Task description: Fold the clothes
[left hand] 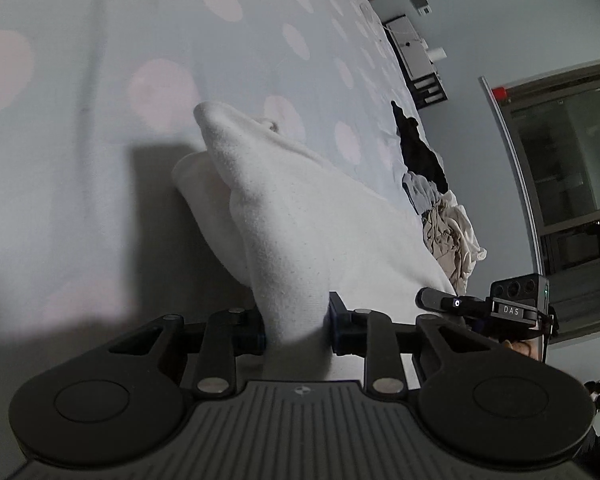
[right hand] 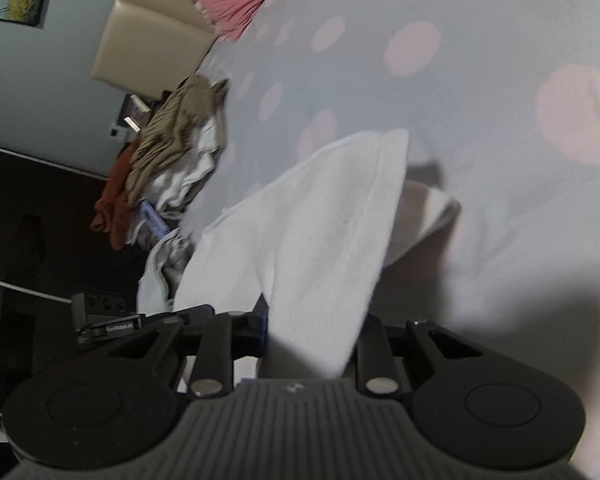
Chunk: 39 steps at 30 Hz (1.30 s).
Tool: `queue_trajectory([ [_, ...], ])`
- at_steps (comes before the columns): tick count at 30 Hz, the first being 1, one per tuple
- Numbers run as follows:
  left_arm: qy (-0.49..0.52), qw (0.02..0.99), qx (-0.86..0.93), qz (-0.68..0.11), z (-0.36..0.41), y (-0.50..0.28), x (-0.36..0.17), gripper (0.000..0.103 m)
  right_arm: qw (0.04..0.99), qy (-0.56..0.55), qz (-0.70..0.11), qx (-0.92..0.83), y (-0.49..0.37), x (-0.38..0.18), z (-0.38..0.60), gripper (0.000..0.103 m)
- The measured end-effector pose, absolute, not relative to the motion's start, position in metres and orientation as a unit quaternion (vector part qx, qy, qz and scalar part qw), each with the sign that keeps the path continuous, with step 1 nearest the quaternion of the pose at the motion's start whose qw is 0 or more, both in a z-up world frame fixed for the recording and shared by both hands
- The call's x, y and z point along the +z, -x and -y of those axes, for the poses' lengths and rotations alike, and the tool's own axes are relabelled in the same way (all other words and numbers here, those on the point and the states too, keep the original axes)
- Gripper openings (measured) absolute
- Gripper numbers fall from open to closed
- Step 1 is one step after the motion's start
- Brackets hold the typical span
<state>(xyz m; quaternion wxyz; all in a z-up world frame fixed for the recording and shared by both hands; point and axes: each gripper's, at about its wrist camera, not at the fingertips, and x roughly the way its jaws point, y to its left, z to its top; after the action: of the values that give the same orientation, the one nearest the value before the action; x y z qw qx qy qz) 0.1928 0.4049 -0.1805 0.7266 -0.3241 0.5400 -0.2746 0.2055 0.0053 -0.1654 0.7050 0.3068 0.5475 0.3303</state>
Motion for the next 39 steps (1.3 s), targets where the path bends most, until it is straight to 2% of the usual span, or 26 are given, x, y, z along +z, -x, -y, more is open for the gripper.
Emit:
queue_trajectory([
  [9,0.338,0.765,-0.233,-0.496,-0.483,-0.146,-0.123,0.024,0.66,-0.304,-0.558,0.401,-0.202,-0.147,-0.077,0.026],
  [21,0.323,0.833,-0.139,-0.428,-0.657,-0.146,-0.033,0.024,0.607,-0.243,-0.527,0.543,-0.235,-0.087,-0.293,0.026],
  [30,0.324,0.848,-0.056,-0.415,-0.741,-0.165,-0.045,0.024,0.595,-0.207,-0.535,0.563,-0.269,-0.093,-0.445,0.026],
  [39,0.325,0.841,-0.038,-0.431,-0.768,-0.174,-0.076,0.024,0.584,-0.205,-0.562,0.548,-0.277,-0.126,-0.496,0.026],
])
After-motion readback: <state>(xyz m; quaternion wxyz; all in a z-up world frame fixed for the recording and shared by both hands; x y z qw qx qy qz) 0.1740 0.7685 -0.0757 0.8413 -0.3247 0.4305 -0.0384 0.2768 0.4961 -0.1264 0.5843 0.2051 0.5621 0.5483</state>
